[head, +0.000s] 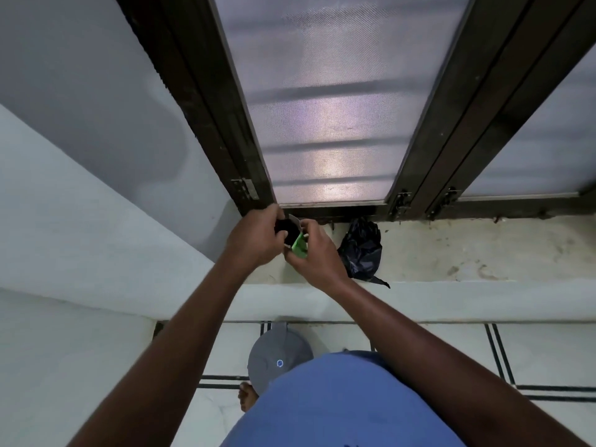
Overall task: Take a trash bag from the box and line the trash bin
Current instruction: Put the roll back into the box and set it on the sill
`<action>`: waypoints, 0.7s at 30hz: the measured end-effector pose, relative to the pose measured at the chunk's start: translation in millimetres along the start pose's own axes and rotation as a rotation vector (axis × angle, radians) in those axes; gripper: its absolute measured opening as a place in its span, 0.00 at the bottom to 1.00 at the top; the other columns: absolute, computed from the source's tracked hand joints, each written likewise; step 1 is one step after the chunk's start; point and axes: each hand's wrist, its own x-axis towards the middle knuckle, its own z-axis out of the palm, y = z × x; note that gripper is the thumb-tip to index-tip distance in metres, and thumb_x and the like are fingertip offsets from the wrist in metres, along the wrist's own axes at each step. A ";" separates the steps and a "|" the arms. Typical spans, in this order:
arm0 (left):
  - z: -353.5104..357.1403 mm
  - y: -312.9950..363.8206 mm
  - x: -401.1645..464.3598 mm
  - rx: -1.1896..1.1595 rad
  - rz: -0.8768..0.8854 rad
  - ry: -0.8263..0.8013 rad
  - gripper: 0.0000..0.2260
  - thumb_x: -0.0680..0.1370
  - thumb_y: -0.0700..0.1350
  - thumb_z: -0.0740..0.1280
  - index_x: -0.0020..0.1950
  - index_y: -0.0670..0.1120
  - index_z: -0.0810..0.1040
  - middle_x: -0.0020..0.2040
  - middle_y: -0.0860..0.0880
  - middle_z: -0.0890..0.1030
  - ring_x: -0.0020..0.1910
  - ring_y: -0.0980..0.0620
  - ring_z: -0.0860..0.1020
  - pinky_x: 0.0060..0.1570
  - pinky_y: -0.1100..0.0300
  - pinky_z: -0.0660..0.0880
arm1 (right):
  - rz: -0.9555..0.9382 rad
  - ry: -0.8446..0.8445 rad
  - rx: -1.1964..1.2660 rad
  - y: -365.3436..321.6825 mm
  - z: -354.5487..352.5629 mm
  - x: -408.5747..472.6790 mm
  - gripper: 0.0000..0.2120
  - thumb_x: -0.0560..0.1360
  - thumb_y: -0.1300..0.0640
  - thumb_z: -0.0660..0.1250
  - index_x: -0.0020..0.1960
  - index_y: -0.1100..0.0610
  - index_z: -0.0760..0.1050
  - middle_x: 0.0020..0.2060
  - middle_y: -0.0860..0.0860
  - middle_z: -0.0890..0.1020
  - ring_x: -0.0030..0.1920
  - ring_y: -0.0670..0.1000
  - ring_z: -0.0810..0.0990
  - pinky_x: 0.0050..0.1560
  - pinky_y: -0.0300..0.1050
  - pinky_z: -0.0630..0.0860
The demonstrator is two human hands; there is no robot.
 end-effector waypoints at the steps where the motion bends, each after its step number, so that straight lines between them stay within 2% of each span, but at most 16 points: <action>1: 3.5 -1.1 -0.7 -0.026 0.036 0.048 0.13 0.81 0.48 0.73 0.65 0.50 0.80 0.55 0.48 0.86 0.48 0.48 0.83 0.48 0.53 0.80 | 0.005 0.008 0.006 0.3 -0.5 0.4 0.28 0.79 0.45 0.78 0.72 0.51 0.71 0.63 0.48 0.78 0.57 0.50 0.81 0.57 0.57 0.83; 4: 6.3 -0.8 -5.0 -0.284 0.062 0.096 0.12 0.81 0.48 0.72 0.64 0.54 0.79 0.52 0.57 0.86 0.40 0.57 0.82 0.46 0.55 0.81 | 0.017 0.024 0.024 0.1 -1.2 0.4 0.27 0.78 0.43 0.77 0.70 0.51 0.71 0.60 0.47 0.78 0.55 0.50 0.81 0.53 0.56 0.83; 6: 8.6 -1.7 -9.1 -0.394 0.075 0.119 0.10 0.82 0.48 0.71 0.62 0.55 0.78 0.50 0.59 0.87 0.40 0.59 0.84 0.45 0.57 0.81 | 0.017 0.044 0.027 1.4 -0.5 0.8 0.26 0.78 0.43 0.77 0.70 0.52 0.72 0.59 0.48 0.78 0.54 0.50 0.80 0.52 0.53 0.82; 9: 23.9 -9.2 -12.7 0.028 0.163 0.112 0.07 0.83 0.54 0.67 0.59 0.55 0.78 0.50 0.56 0.86 0.49 0.51 0.84 0.50 0.54 0.73 | 0.020 0.058 0.018 0.7 -1.0 0.1 0.24 0.80 0.45 0.75 0.70 0.54 0.72 0.58 0.48 0.77 0.53 0.50 0.78 0.52 0.50 0.80; 10: 30.7 -12.6 -13.4 0.082 0.186 0.076 0.08 0.83 0.54 0.66 0.59 0.54 0.79 0.50 0.55 0.86 0.51 0.49 0.83 0.52 0.53 0.72 | 0.024 0.057 0.023 0.2 -1.4 -0.8 0.24 0.79 0.45 0.73 0.70 0.54 0.72 0.59 0.49 0.77 0.54 0.50 0.78 0.54 0.51 0.80; 12: 35.7 -14.1 -17.8 -0.121 0.205 0.025 0.06 0.83 0.51 0.68 0.58 0.53 0.81 0.50 0.55 0.85 0.51 0.51 0.82 0.55 0.52 0.76 | 0.035 0.057 0.031 -3.0 -2.1 -2.7 0.28 0.77 0.38 0.67 0.69 0.54 0.72 0.60 0.50 0.77 0.55 0.50 0.78 0.54 0.52 0.80; 14: 35.9 -17.0 -18.0 -0.320 0.214 0.151 0.03 0.81 0.46 0.71 0.54 0.51 0.82 0.50 0.55 0.84 0.50 0.54 0.80 0.54 0.51 0.78 | 0.036 0.064 0.019 -3.1 -1.4 -2.2 0.28 0.77 0.37 0.69 0.70 0.53 0.72 0.60 0.49 0.77 0.55 0.50 0.78 0.53 0.52 0.81; 16: 33.9 -18.0 -16.6 -0.242 0.202 0.290 0.07 0.79 0.45 0.72 0.56 0.50 0.82 0.55 0.54 0.82 0.55 0.51 0.78 0.55 0.54 0.73 | 0.034 0.067 -0.003 -1.6 1.0 -1.4 0.26 0.78 0.42 0.75 0.70 0.52 0.71 0.59 0.48 0.77 0.54 0.49 0.78 0.52 0.52 0.81; 19: 37.1 -16.4 -15.5 -0.011 0.169 0.164 0.11 0.81 0.49 0.69 0.62 0.51 0.82 0.59 0.54 0.83 0.60 0.48 0.77 0.60 0.50 0.66 | 0.017 0.068 -0.003 -1.5 2.3 -1.8 0.23 0.79 0.44 0.74 0.68 0.52 0.72 0.58 0.48 0.77 0.54 0.49 0.79 0.53 0.54 0.81; 21: 42.5 -15.0 -16.5 0.029 0.208 0.078 0.10 0.81 0.49 0.66 0.60 0.52 0.83 0.55 0.54 0.85 0.60 0.46 0.77 0.61 0.47 0.67 | 0.015 0.064 -0.006 -2.2 2.4 -2.3 0.20 0.79 0.50 0.73 0.68 0.53 0.73 0.58 0.49 0.78 0.54 0.51 0.78 0.55 0.56 0.81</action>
